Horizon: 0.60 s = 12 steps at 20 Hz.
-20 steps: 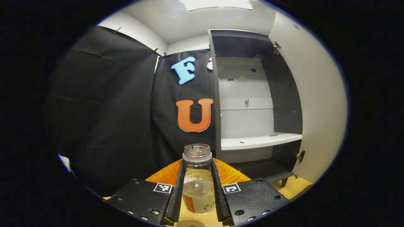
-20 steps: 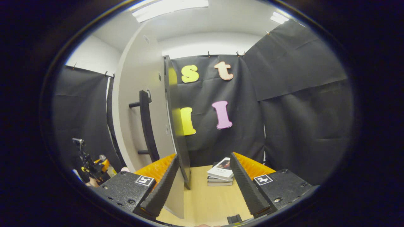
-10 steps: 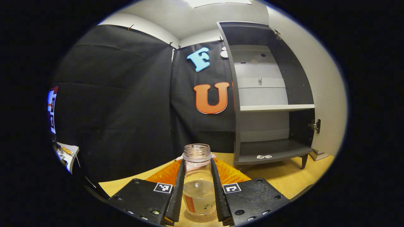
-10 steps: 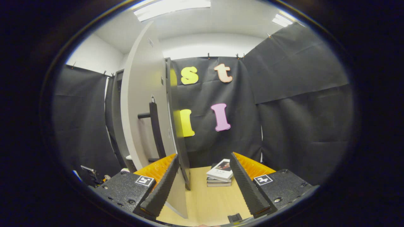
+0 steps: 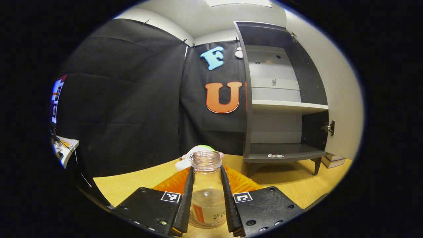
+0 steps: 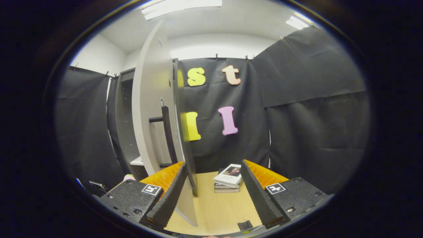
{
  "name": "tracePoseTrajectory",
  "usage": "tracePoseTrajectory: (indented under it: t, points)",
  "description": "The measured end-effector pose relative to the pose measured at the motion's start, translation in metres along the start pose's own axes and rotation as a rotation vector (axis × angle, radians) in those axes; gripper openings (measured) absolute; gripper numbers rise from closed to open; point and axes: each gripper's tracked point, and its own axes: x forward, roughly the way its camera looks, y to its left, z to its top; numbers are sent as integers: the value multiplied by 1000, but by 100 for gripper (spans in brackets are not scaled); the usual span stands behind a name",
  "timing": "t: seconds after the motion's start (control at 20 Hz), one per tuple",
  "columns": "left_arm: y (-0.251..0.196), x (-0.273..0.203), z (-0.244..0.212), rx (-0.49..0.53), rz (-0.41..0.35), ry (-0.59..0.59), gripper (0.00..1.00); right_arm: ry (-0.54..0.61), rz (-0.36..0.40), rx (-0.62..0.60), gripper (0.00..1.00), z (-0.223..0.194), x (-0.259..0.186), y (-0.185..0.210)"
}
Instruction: Open the cabinet door with the right hand, grasp the bottle in the cabinet with the left hand and place it on the coaster, then close the cabinet door with the right hand.
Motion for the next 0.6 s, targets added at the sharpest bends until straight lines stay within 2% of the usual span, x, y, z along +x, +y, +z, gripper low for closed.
tracePoseTrajectory:
  t: [0.1, 0.2, 0.25, 0.3, 0.4, 0.45, 0.5, 0.55, 0.6]
  points:
    - [4, 0, -5, 10, 11, -5, 43, 8, -1, -3, 100, -2, 0, 2]
    - [3, -1, -3, 14, 6, -19, 43, 14, -1, -5, 96, -3, 0, 2]
    - [1, -3, -3, 20, 3, -21, 54, 17, 0, -5, 96, -5, 1, 3]
    - [0, -4, -2, 23, -2, -22, 44, 19, 1, -5, 99, -5, 0, 3]
    - [-1, -4, -4, 9, -9, -13, 47, 22, 4, -3, 100, -6, -1, 4]
    - [-2, -4, -4, 4, -12, -7, 47, 23, 5, -2, 96, -8, 0, 3]
    - [-1, -2, -5, 4, -11, -3, 39, 25, 5, -2, 96, -9, 0, 2]
    - [-2, -1, -5, 5, -15, 1, 53, 28, 6, -1, 96, -10, -1, 2]
    - [-3, -1, -5, 4, -19, 5, 59, 29, 6, 1, 96, -11, 0, 1]
